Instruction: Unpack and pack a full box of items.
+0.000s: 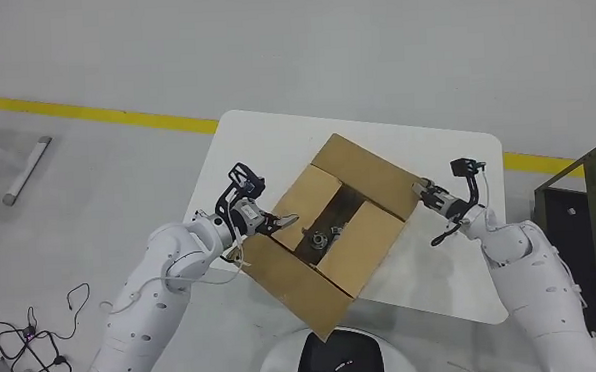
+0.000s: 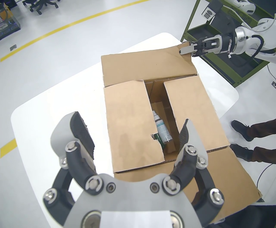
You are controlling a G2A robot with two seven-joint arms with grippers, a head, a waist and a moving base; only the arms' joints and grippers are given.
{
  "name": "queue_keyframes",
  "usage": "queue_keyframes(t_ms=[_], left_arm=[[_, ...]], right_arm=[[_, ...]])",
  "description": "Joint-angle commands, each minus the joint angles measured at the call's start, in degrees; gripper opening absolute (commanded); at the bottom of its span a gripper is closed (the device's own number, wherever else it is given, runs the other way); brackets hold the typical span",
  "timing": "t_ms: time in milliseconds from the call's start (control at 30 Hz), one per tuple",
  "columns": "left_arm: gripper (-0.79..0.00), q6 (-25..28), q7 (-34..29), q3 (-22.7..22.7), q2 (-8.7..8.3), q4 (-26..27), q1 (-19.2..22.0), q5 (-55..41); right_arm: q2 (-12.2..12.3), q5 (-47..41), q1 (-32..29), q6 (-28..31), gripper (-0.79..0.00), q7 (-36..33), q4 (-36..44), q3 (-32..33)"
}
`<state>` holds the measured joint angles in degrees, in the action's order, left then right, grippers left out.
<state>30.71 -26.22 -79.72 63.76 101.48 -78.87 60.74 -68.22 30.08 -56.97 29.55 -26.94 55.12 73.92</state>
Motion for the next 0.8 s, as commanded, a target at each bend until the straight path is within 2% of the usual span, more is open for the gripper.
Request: queue_keyframes(t_ms=[0,767], left_arm=[[0.0,0.06,-0.11,0.04,-0.06,0.02,0.02,0.07],[0.0,-0.01,-0.05,-0.12,-0.71,0.77,-0.77,0.17]], right_arm=[[-0.1,0.2,0.72,-0.03,-0.785,0.17,-1.16,-0.44],[-2.0,-0.44,5.51,2.22,-0.785,1.81,-11.4,-6.41]])
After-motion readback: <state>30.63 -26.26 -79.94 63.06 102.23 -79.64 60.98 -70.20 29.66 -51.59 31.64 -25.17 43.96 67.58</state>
